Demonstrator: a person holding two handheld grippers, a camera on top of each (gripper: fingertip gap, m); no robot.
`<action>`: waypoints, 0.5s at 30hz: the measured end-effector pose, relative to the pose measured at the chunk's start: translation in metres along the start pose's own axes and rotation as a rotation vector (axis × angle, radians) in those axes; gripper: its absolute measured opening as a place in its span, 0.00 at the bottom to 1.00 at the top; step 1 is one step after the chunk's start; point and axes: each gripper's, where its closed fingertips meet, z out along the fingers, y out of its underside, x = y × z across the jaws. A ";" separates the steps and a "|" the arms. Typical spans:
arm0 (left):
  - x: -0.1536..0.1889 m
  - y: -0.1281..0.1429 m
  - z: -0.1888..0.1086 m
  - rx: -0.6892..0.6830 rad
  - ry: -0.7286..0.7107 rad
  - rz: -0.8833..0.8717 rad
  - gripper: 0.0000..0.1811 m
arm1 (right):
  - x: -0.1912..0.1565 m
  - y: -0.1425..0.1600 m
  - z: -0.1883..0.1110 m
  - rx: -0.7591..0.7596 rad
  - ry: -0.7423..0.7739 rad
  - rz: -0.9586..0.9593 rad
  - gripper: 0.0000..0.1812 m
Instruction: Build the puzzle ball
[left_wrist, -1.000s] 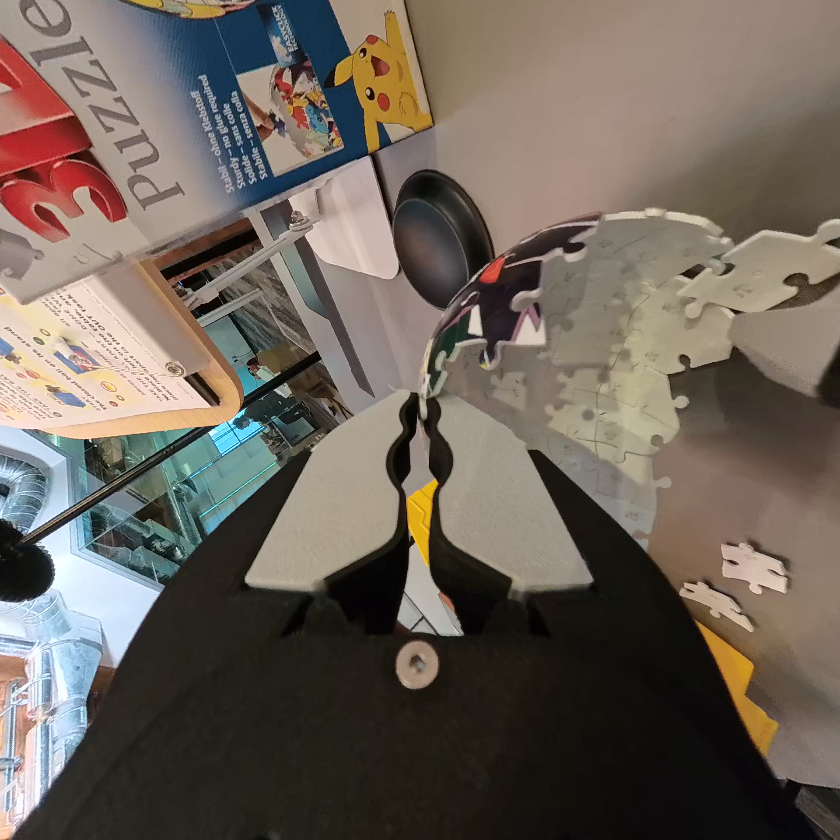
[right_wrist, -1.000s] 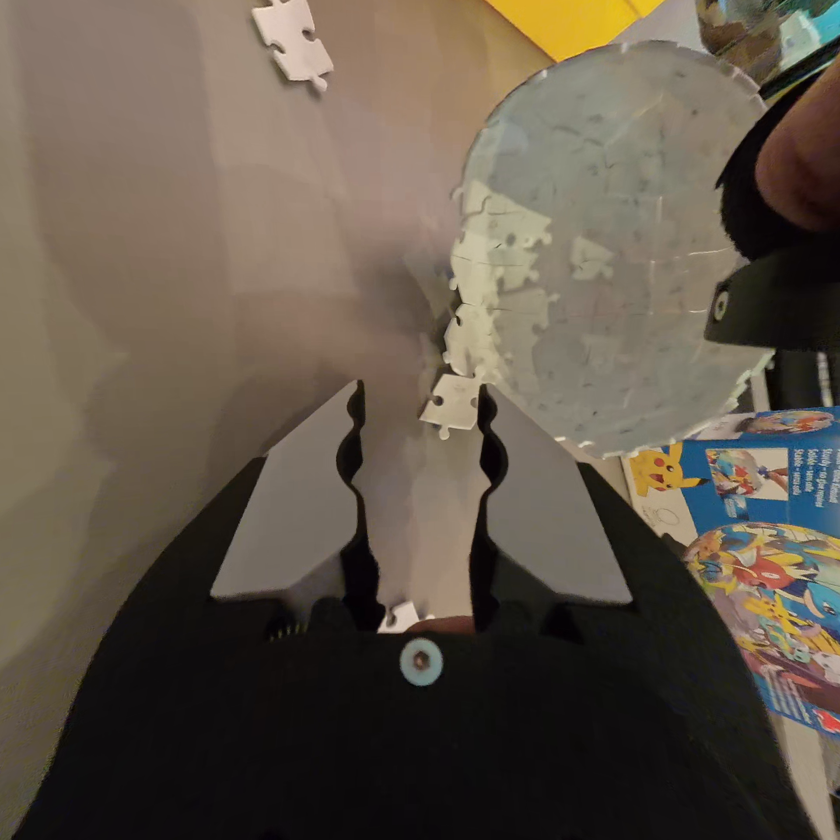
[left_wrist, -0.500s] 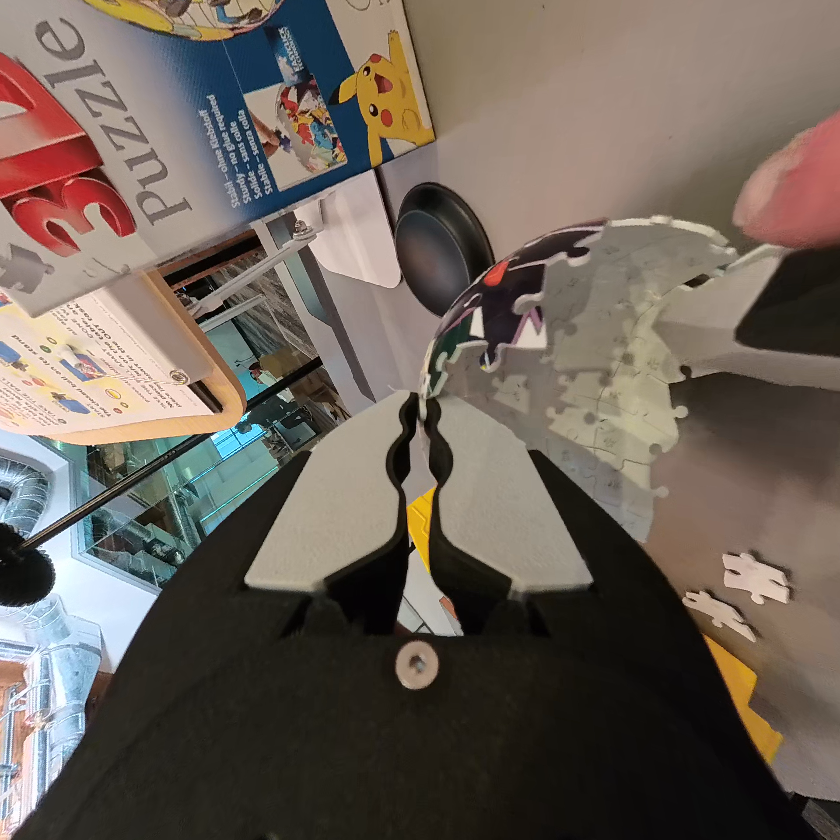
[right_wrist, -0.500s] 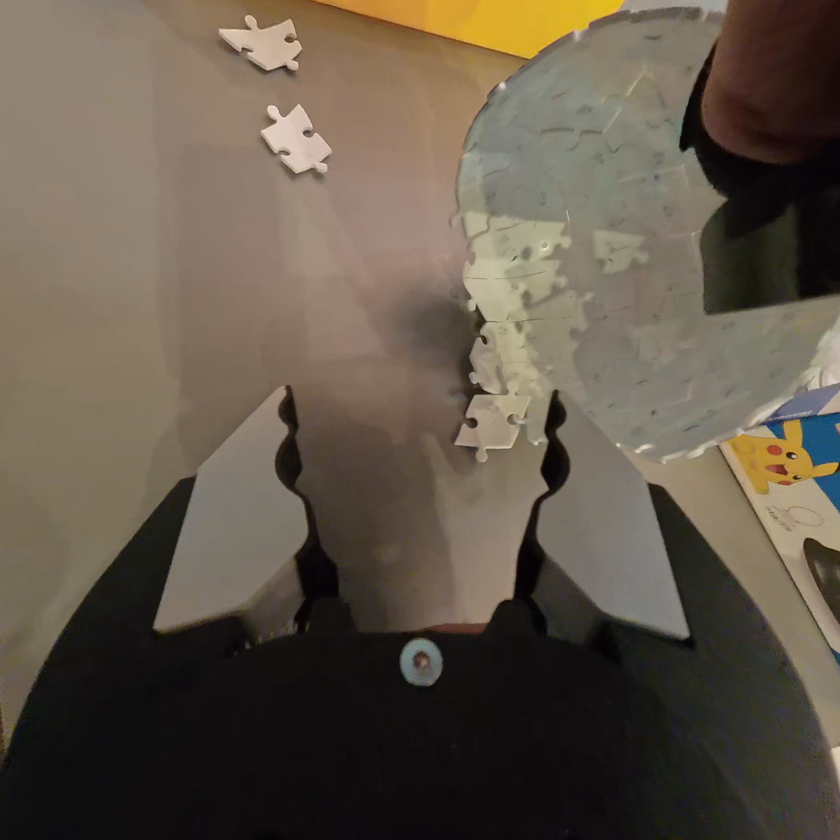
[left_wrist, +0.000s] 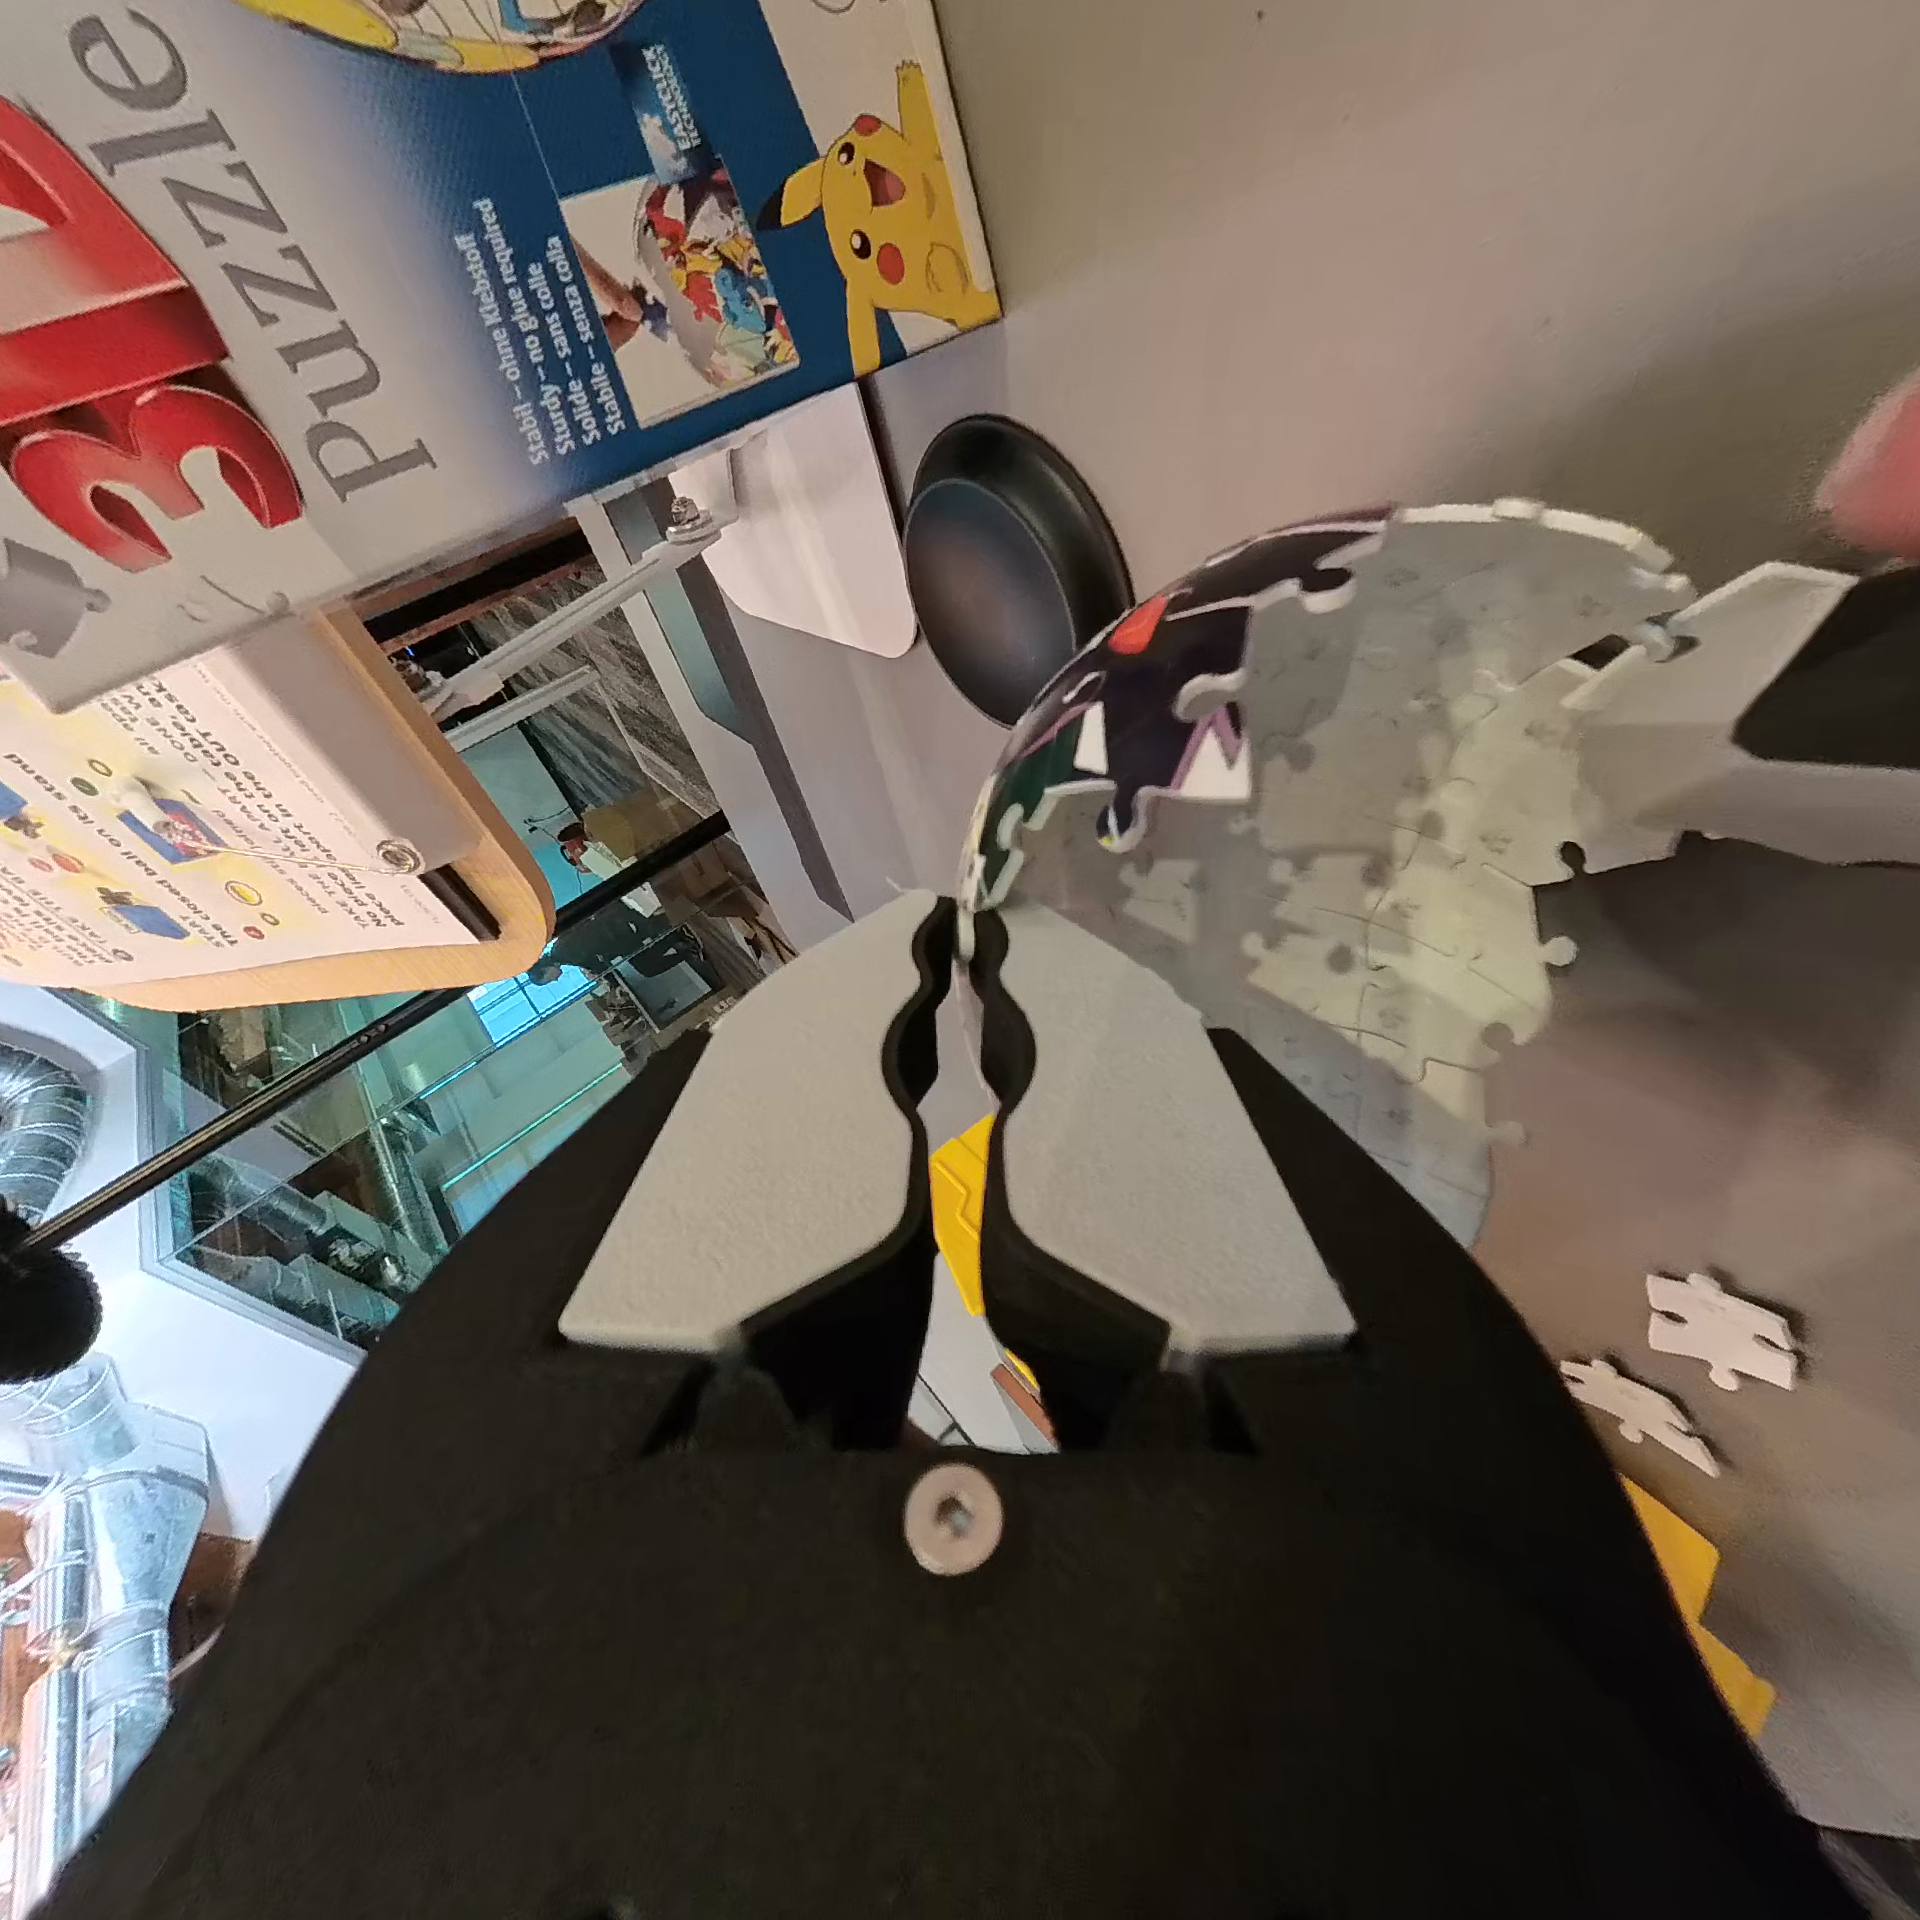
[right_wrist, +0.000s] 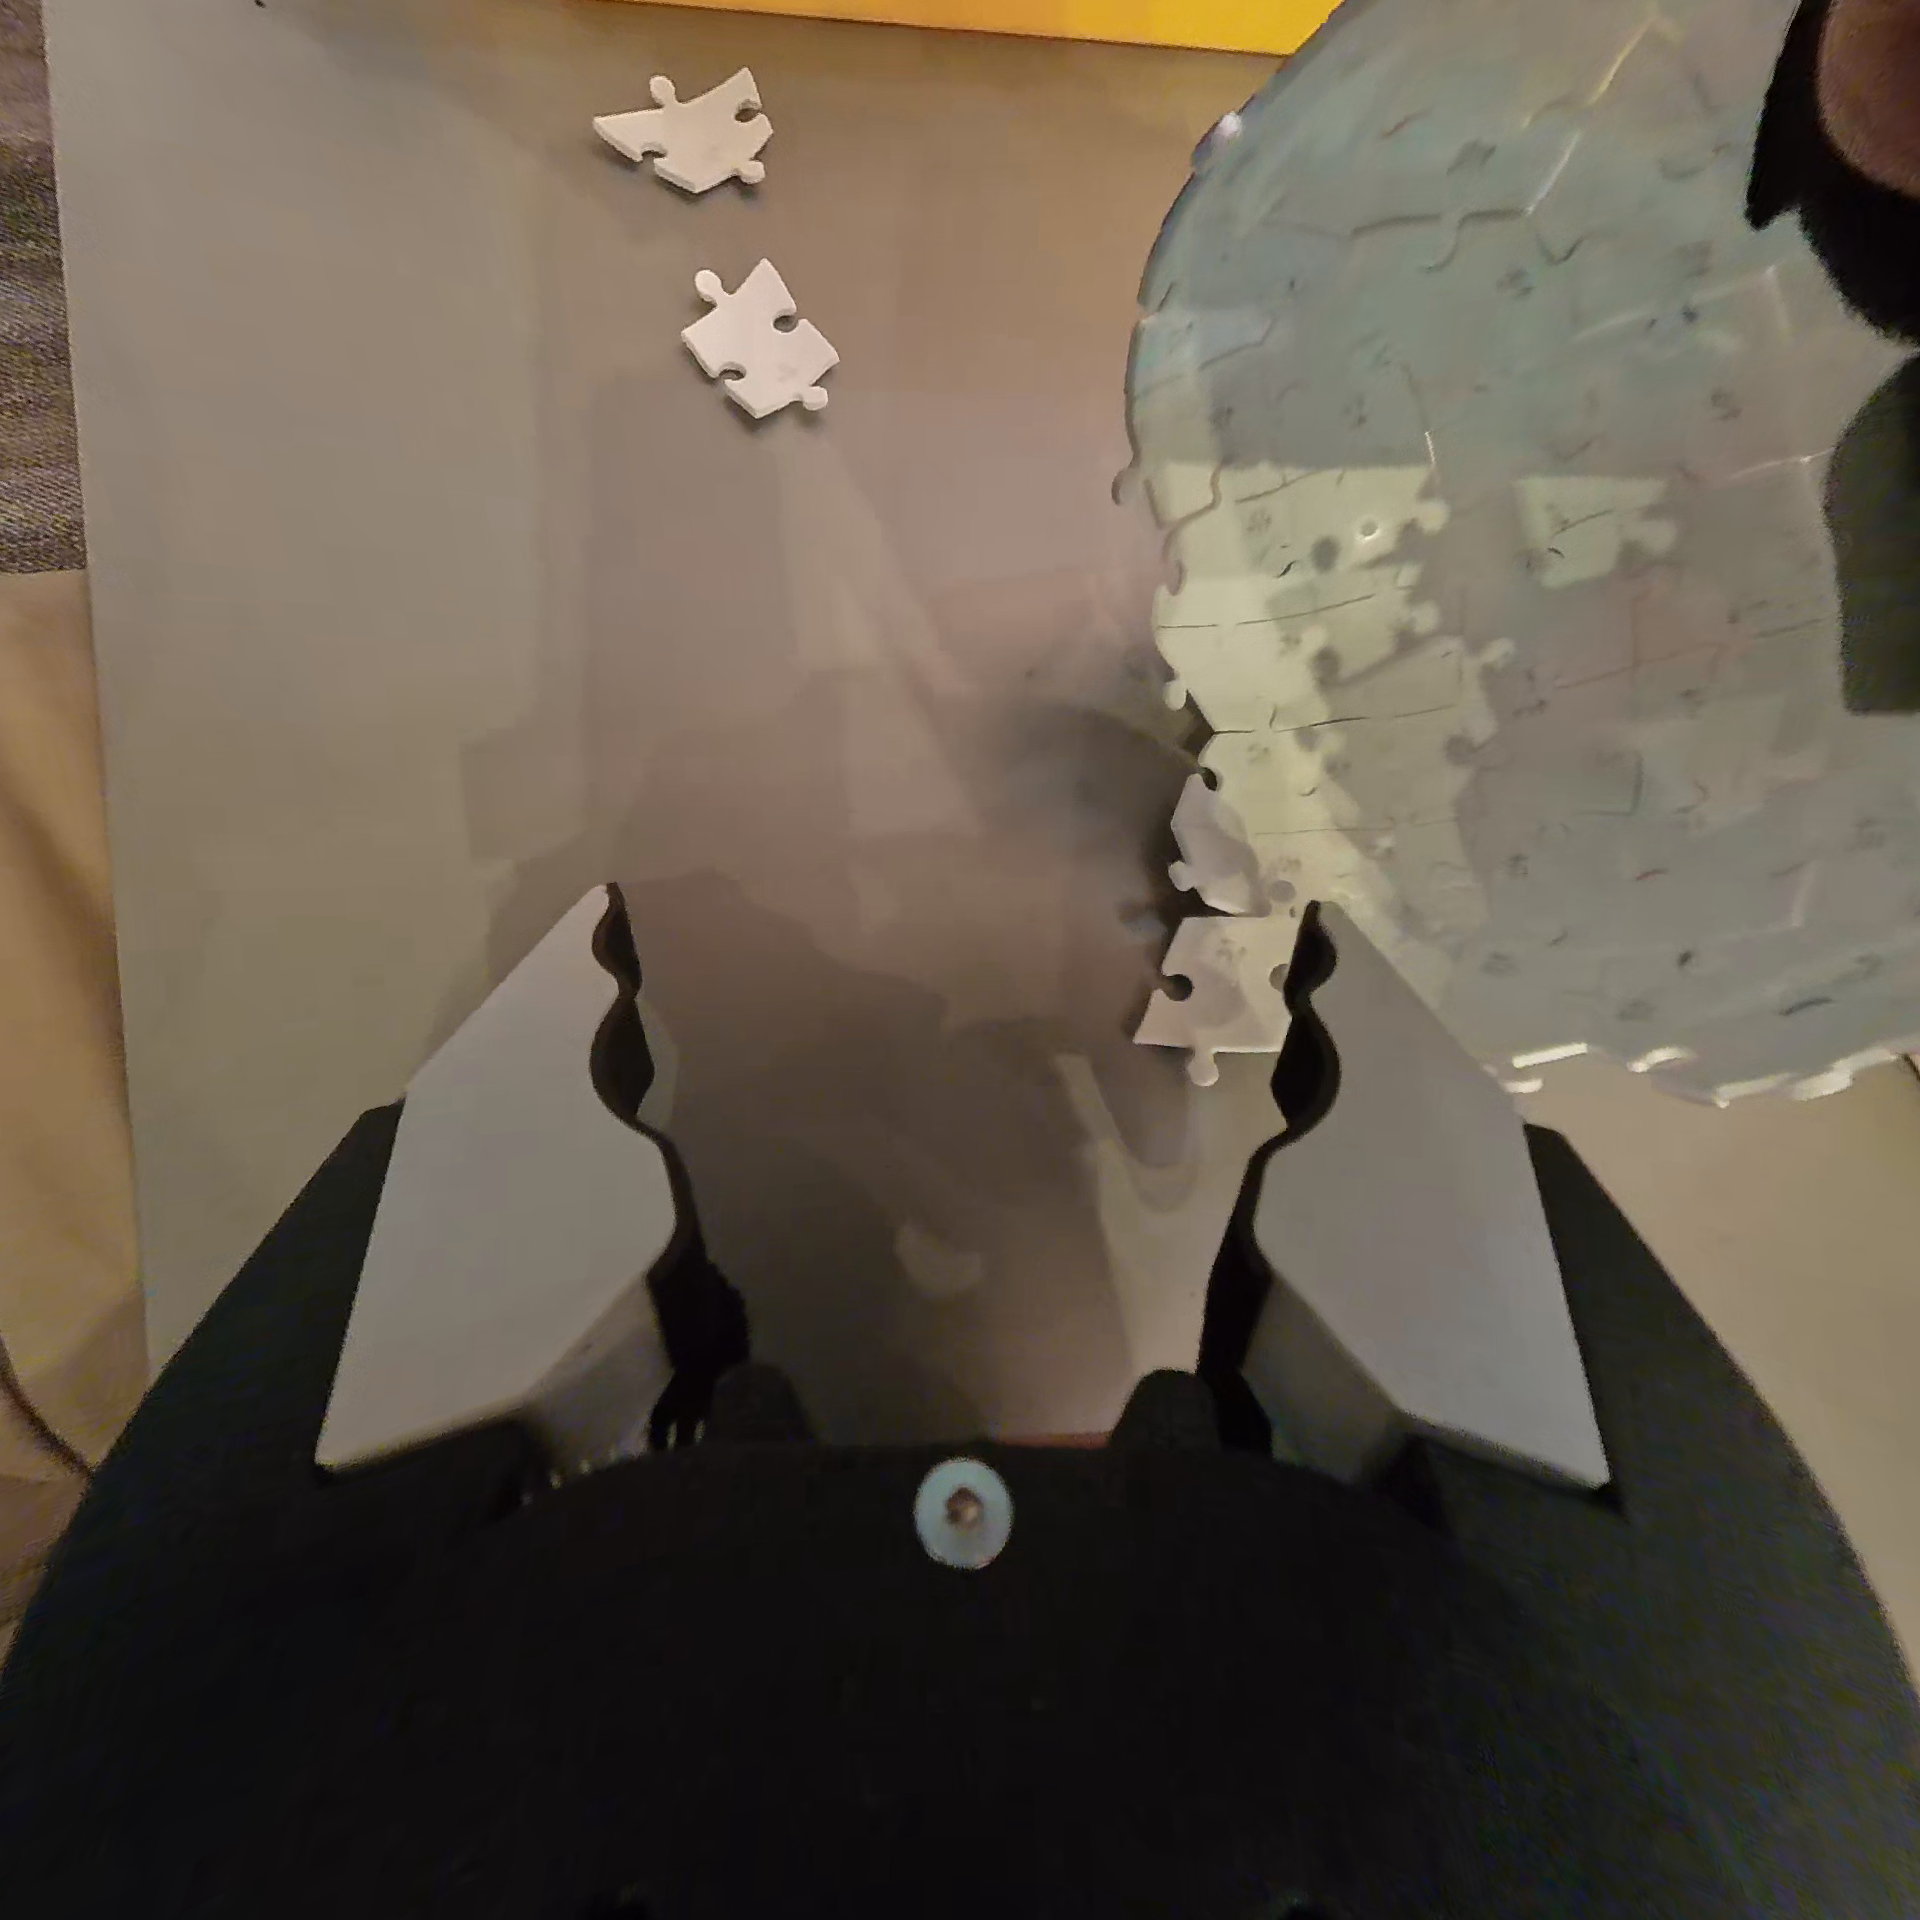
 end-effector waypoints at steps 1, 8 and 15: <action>0.000 0.000 0.000 -0.002 0.001 -0.005 0.01 | 0.000 0.000 0.000 0.000 -0.005 0.002 0.67; 0.000 0.001 0.002 0.014 0.039 -0.042 0.01 | 0.001 0.003 0.001 -0.011 -0.020 0.034 0.68; 0.000 0.002 0.004 0.030 0.075 -0.083 0.01 | 0.002 0.005 0.002 -0.022 -0.025 0.059 0.70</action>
